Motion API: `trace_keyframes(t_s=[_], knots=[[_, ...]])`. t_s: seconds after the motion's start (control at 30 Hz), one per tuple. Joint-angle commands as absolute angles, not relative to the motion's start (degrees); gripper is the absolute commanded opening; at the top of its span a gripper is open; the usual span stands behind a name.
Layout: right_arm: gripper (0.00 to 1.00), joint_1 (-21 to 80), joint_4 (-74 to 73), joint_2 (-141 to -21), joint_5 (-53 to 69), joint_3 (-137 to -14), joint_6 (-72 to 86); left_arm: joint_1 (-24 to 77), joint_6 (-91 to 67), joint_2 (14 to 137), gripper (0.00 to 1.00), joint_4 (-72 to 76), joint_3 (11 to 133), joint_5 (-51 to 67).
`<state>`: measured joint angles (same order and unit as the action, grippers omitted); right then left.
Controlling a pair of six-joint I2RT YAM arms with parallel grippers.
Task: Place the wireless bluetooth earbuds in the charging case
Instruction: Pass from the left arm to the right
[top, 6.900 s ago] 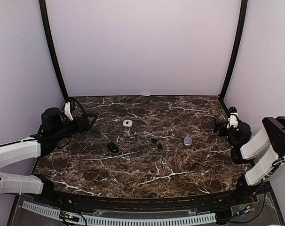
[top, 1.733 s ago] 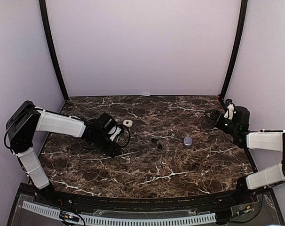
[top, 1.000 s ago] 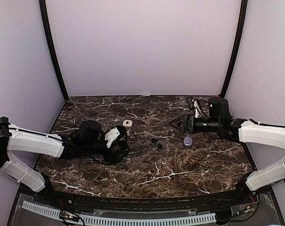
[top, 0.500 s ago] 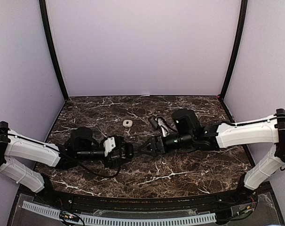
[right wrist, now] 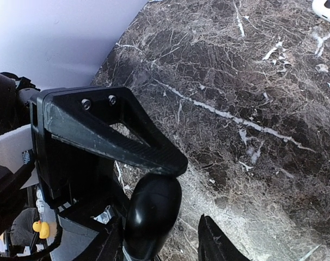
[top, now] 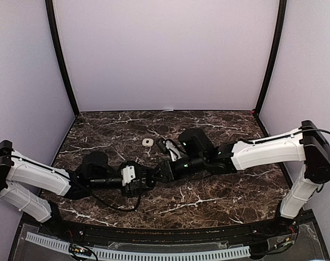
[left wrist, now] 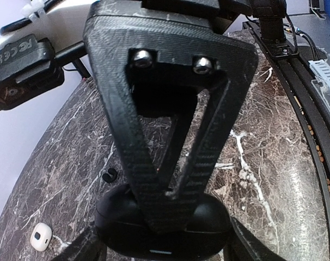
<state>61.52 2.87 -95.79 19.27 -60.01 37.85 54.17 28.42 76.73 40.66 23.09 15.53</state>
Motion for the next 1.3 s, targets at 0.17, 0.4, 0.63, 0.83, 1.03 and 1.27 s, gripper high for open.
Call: trace_keyframes(t_s=[0.17,0.4,0.63,0.83,1.03,1.27], knots=[[0.38,62.27,4.82,-96.99,21.20,-60.64,39.27,55.11,30.40,77.08,0.51,42.96,22.41,12.87],[0.19,62.23,8.98,-96.77,23.55,-59.27,40.87,55.20,30.33,77.76,0.55,43.03,22.41,12.05],[0.10,61.35,9.50,-95.38,21.38,-57.97,40.34,55.19,28.12,78.13,0.84,43.77,22.32,11.89],[0.09,59.72,10.01,-92.99,19.69,-56.05,39.34,55.20,23.29,76.98,0.99,41.53,23.02,12.83],[0.09,58.65,9.23,-92.10,19.36,-54.67,35.42,55.13,13.44,73.08,0.99,39.03,22.64,13.64],[0.10,58.29,10.43,-86.69,19.14,-51.71,27.56,53.56,-3.68,71.57,0.99,41.21,21.65,24.06]])
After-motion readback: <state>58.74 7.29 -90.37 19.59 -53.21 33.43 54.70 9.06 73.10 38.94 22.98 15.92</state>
